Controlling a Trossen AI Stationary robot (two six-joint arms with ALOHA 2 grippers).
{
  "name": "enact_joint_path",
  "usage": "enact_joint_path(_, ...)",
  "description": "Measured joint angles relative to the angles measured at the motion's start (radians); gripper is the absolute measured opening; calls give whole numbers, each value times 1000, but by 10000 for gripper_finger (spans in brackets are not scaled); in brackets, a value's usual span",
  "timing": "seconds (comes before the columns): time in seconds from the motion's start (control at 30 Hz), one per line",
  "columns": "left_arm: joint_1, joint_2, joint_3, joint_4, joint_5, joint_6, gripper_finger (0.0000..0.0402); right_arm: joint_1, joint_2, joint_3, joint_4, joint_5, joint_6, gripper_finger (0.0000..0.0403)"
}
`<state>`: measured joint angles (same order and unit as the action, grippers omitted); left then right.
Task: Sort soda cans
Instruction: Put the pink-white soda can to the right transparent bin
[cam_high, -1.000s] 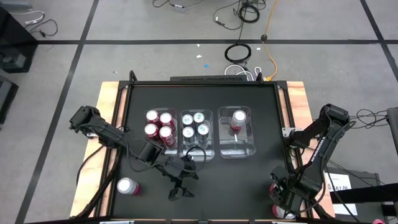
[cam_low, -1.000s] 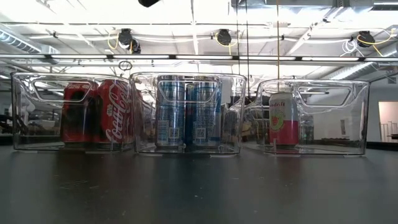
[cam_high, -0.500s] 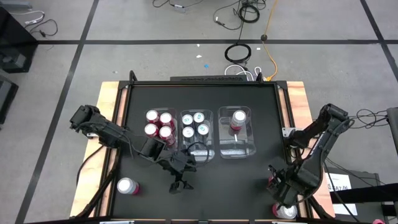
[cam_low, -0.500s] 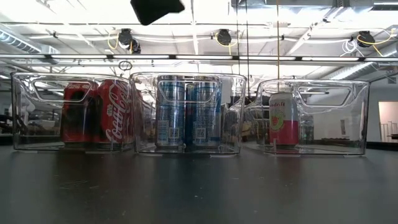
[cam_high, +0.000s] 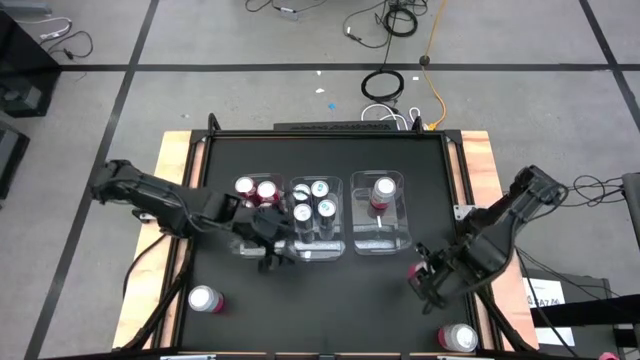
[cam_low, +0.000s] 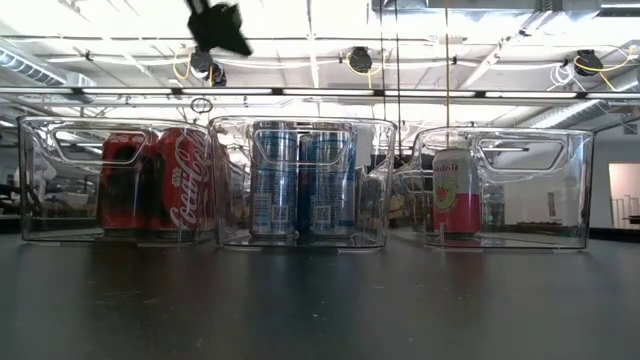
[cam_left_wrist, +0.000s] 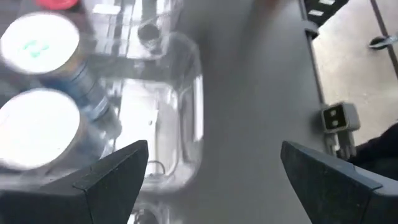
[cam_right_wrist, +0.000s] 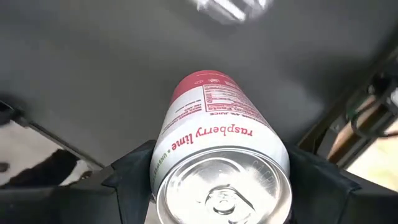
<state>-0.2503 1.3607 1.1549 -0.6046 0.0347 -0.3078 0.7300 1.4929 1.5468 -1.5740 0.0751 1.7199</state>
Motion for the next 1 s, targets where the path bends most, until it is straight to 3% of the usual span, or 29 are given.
enact_joint_path(0.4,76,-321,-232,29,36,-2,375,-220,2,197,3,118,-222,278)
enact_joint_path(0.73,146,-432,-238,-93,37,60,375,-482,46,224,4,133,-477,280)
enact_joint_path(1.0,186,-470,-238,-150,38,104,375,-660,174,224,22,108,-636,283)
